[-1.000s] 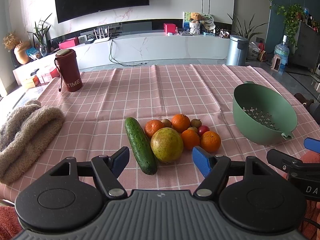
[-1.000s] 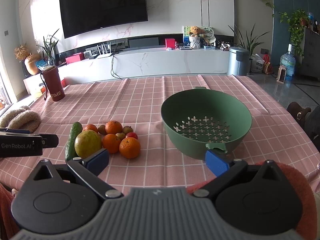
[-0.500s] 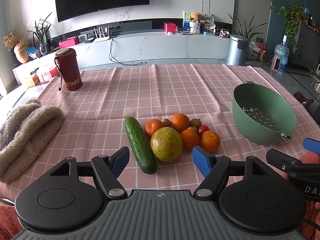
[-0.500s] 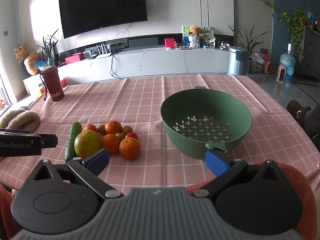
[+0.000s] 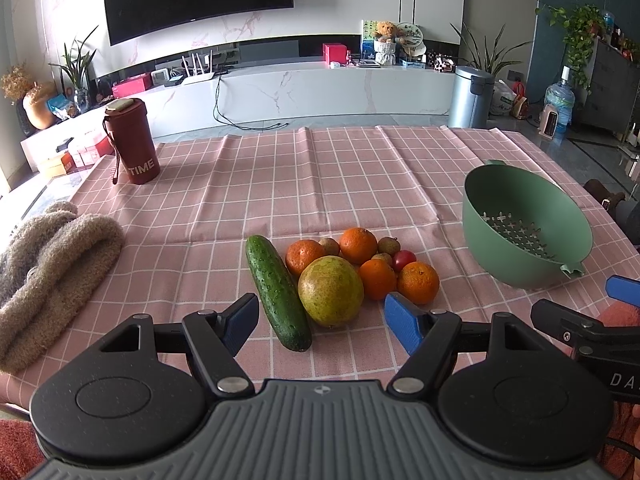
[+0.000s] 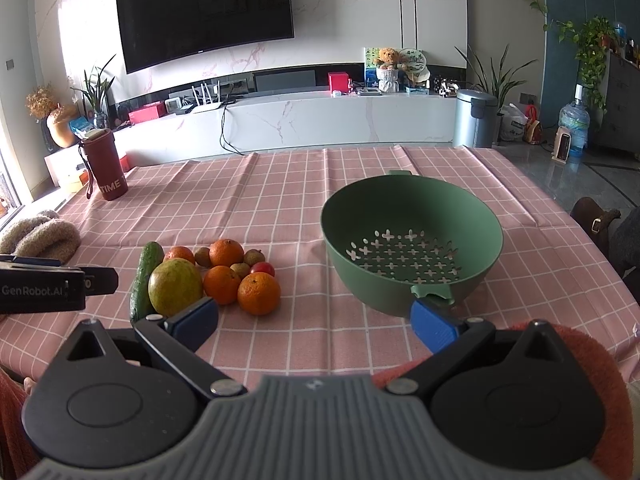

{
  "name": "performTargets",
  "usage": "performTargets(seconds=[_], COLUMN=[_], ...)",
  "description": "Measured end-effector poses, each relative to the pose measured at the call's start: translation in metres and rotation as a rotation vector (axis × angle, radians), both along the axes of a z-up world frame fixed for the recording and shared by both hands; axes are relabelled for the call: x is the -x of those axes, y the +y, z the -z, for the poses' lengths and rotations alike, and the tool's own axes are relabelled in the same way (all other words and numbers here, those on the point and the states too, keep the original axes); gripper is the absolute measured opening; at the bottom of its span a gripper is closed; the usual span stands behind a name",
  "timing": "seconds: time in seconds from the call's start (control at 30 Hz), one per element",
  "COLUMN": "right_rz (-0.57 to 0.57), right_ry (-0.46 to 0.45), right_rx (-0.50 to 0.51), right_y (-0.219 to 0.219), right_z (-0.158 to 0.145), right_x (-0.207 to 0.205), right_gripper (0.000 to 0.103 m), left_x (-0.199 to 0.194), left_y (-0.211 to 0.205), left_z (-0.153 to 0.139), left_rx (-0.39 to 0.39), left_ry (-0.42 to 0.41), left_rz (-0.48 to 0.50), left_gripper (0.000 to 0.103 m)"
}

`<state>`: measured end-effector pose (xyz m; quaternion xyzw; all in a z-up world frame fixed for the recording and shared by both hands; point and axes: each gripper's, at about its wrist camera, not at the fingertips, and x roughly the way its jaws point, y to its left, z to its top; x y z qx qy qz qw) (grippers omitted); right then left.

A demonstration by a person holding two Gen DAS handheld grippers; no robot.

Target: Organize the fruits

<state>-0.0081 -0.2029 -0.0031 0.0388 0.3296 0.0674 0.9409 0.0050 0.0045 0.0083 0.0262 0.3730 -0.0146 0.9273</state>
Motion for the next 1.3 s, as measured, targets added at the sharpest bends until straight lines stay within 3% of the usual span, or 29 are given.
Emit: performTargets(seconds=[0.2, 0.27, 0.53, 0.6, 0.93, 1.3], right_rz=[0.003, -0.015, -0.195, -0.233, -0.315, -0.320], right_ry=[0.035, 0.038, 0.086, 0.100, 0.146, 0.159], right_rx=[-0.042, -0.054, -0.084, -0.097, -0.088, -0.085], right_y=[0.000, 0.005, 0.056, 0.071, 0.122, 0.136], right_z=[-0.004, -0.004, 0.010, 0.016, 0.045, 0.064], right_x=[-0.009, -0.014, -0.052, -0.063, -0.105, -0.116], right_gripper=[0.098, 0.090, 0.060, 0.056, 0.054, 0.056], left_x=[-0.016, -0.024, -0.064, -0.074, -0.104, -0.123], left_y=[0.020, 0.029, 0.064, 0.072, 0.106, 0.106], left_z=[-0.004, -0.003, 0.014, 0.023, 0.066, 0.086], left_rx=[0.050, 0.079, 0.203, 0.247, 0.419, 0.431], left_ry=[0.020, 0.045, 0.153, 0.182, 0.239, 0.274], left_rz=[-0.012, -0.016, -0.047, -0.058, -0.135, -0.139], left_gripper=[0.085, 0.082, 0.047, 0.043, 0.042, 0.044])
